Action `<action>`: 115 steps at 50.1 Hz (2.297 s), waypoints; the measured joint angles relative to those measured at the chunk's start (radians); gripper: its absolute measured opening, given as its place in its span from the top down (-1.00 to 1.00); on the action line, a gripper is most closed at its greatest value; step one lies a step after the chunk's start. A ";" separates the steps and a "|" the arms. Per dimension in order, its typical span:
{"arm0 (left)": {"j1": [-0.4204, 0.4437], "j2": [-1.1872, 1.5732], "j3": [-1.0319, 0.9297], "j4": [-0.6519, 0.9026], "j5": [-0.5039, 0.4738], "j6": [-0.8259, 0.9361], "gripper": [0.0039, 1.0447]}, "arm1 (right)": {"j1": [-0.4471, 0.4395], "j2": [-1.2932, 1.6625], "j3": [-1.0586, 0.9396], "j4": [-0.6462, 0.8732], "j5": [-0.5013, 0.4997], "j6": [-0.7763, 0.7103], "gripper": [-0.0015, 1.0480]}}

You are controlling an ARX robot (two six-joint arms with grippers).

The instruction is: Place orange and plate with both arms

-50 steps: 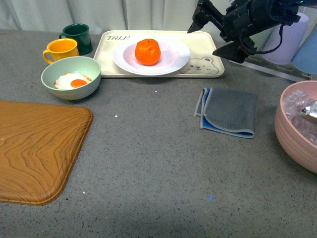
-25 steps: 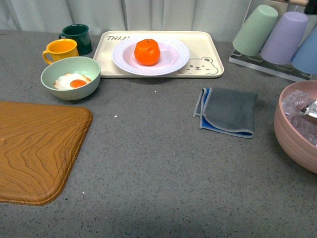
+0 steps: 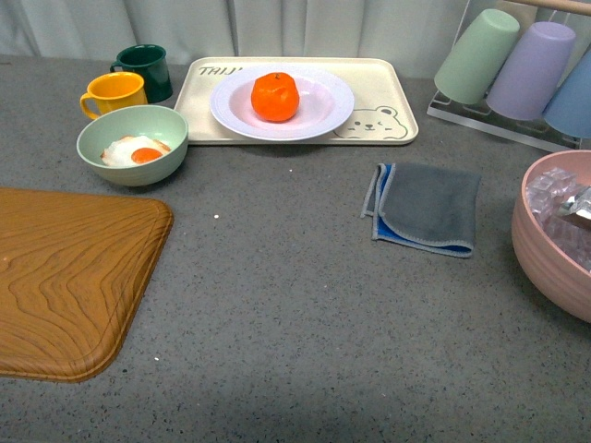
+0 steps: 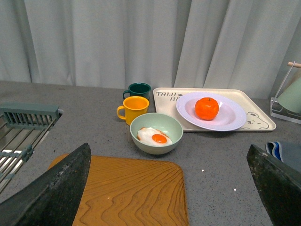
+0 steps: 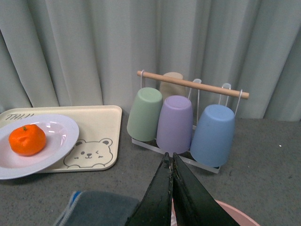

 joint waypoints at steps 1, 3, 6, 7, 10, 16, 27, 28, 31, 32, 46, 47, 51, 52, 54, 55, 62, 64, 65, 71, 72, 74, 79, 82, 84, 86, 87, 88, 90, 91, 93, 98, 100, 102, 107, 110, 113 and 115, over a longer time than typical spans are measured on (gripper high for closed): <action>0.000 0.000 0.000 0.000 0.000 0.000 -0.88 | -0.002 -0.014 -0.014 -0.002 -0.002 0.000 0.98; 0.000 0.000 0.000 0.000 0.000 0.000 -0.88 | -0.005 -0.036 -0.035 -0.006 -0.004 0.000 0.98; 0.000 0.000 0.000 0.000 0.000 0.000 -0.88 | -0.011 -0.076 -0.066 -0.013 -0.011 0.000 0.98; 0.000 0.000 0.000 0.000 0.000 0.000 -0.88 | -0.022 -0.092 -0.078 -0.018 -0.026 0.000 0.98; 0.000 0.000 0.000 0.000 0.000 0.000 -0.88 | -0.047 -0.141 -0.110 -0.031 -0.062 0.000 0.98; 0.000 0.000 0.000 0.000 0.000 0.000 -0.88 | -0.064 -0.249 -0.176 -0.078 -0.063 0.000 0.98; 0.000 0.000 0.000 0.000 0.000 0.000 -0.88 | -0.064 -0.394 -0.239 -0.159 -0.063 0.000 0.98; 0.000 0.000 0.000 0.000 0.000 0.000 -0.88 | -0.064 -0.409 -0.245 -0.169 -0.063 0.000 0.98; 0.000 0.000 0.000 0.000 0.000 0.000 -0.88 | -0.064 -0.451 -0.258 -0.198 -0.064 0.000 0.98; 0.000 0.000 0.000 0.000 0.000 0.000 -0.88 | -0.064 -0.459 -0.261 -0.203 -0.064 0.000 0.98; 0.000 0.000 0.000 0.000 0.000 0.000 -0.88 | -0.064 -0.732 -0.317 -0.416 -0.066 0.000 0.98; 0.000 0.000 0.000 0.000 0.000 0.000 -0.88 | -0.064 -0.740 -0.318 -0.423 -0.066 0.000 0.98; 0.000 0.000 0.000 0.000 0.000 0.000 -0.88 | -0.064 -0.824 -0.327 -0.495 -0.066 0.000 0.98; 0.000 0.000 0.000 0.000 0.000 0.000 -0.88 | -0.064 -0.838 -0.328 -0.507 -0.066 0.000 0.98; 0.000 0.000 0.000 0.000 0.000 0.000 -0.88 | -0.064 -0.867 -0.330 -0.534 -0.066 0.000 0.98; 0.000 0.000 0.000 0.000 0.000 0.000 -0.88 | -0.064 -0.882 -0.331 -0.546 -0.066 0.000 0.98; 0.000 0.000 0.000 0.000 0.000 0.000 -0.88 | -0.064 -0.957 -0.334 -0.615 -0.066 0.000 0.98; 0.000 0.000 0.000 0.000 0.000 0.000 -0.88 | -0.064 -0.982 -0.334 -0.638 -0.066 0.000 0.98; 0.000 0.000 0.000 0.000 0.000 0.000 -0.88 | -0.064 -0.988 -0.334 -0.644 -0.066 0.000 0.98; 0.000 0.000 0.000 0.000 0.000 0.000 -0.88 | -0.064 -1.048 -0.334 -0.699 -0.066 0.000 0.98; 0.000 0.000 0.000 0.000 0.000 0.000 -0.88 | -0.064 -1.059 -0.334 -0.709 -0.066 0.000 0.98; 0.000 0.000 0.000 0.000 0.000 0.000 -0.88 | -0.064 -1.079 -0.334 -0.727 -0.066 0.000 0.98; 0.000 0.000 0.000 0.000 0.000 0.000 -0.88 | -0.064 -1.118 -0.334 -0.766 -0.066 0.000 0.98; 0.000 0.000 0.000 0.000 0.000 0.000 -0.88 | -0.064 -1.151 -0.334 -0.798 -0.066 0.000 0.98; 0.000 0.000 0.000 0.000 0.000 0.000 -0.88 | -0.064 -1.173 -0.334 -0.819 -0.066 0.000 0.98; 0.000 0.000 0.000 0.000 0.000 0.000 -0.88 | -0.064 -1.186 -0.334 -0.831 -0.066 0.000 0.98; 0.000 0.000 0.000 0.000 0.000 0.000 -0.88 | -0.064 -1.194 -0.334 -0.839 -0.066 0.000 0.98; 0.000 0.000 0.000 0.000 0.000 0.000 -0.88 | -0.064 -1.203 -0.334 -0.845 -0.067 0.000 0.98; 0.000 0.000 0.000 0.000 0.000 0.000 -0.88 | -0.064 -1.215 -0.334 -0.859 -0.067 0.000 0.98; 0.000 0.000 0.000 0.000 0.000 0.000 -0.88 | -0.064 -1.222 -0.334 -0.866 -0.067 0.000 0.98; 0.000 0.000 0.000 0.000 0.000 0.000 -0.88 | -0.064 -1.233 -0.334 -0.877 -0.067 0.000 0.98; 0.000 0.000 0.000 0.000 0.000 0.000 -0.88 | -0.064 -1.265 -0.334 -0.908 -0.066 0.000 0.98; 0.000 0.000 0.000 0.000 0.000 0.000 -0.88 | -0.064 -1.274 -0.334 -0.917 -0.067 0.000 0.98; 0.000 0.000 0.000 0.000 0.000 0.000 -0.88 | -0.064 -1.286 -0.334 -0.930 -0.067 0.000 0.98; 0.000 0.000 0.000 0.000 0.000 0.000 -0.88 | -0.064 -1.309 -0.334 -0.951 -0.067 0.000 0.98; 0.000 0.000 0.000 0.000 0.000 0.000 -0.88 | -0.064 -1.328 -0.334 -0.971 -0.067 0.000 0.98; 0.000 0.000 0.000 0.000 0.000 0.000 -0.88 | -0.064 -1.346 -0.334 -0.989 -0.067 0.000 0.98; 0.000 0.000 0.000 0.000 0.000 0.000 -0.88 | -0.064 -1.358 -0.334 -1.002 -0.067 0.000 0.98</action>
